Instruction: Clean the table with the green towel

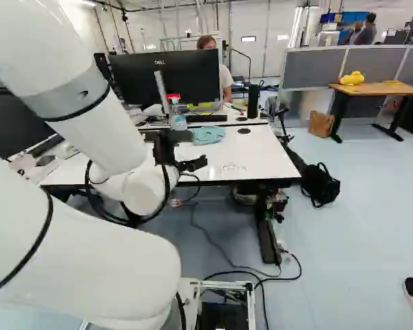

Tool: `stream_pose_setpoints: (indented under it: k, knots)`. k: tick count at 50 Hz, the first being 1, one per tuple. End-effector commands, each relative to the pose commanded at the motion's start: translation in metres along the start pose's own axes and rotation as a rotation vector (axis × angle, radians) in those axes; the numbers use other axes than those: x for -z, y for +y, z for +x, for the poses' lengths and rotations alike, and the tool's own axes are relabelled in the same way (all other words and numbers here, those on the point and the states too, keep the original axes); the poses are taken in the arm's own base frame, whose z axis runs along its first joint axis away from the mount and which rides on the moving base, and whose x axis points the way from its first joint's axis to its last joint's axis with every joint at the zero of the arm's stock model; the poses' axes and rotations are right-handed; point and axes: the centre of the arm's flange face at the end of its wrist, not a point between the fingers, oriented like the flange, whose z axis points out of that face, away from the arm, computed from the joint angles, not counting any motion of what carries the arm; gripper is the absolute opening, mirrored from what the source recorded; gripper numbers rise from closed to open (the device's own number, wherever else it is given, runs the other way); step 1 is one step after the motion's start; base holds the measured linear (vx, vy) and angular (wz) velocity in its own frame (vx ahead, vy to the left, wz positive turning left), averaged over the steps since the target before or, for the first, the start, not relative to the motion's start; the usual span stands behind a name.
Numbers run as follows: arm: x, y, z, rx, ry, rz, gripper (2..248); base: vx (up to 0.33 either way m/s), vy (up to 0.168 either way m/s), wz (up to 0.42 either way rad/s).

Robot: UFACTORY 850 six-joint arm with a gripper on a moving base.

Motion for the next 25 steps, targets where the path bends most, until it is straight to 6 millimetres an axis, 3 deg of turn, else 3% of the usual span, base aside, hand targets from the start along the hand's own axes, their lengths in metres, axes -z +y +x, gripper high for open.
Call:
stream_pose_setpoints:
  k: [25]
  knots:
    - [-0.038,0.003,0.044,-0.003,0.056,-0.010,247,0.000,0.000,0.000]
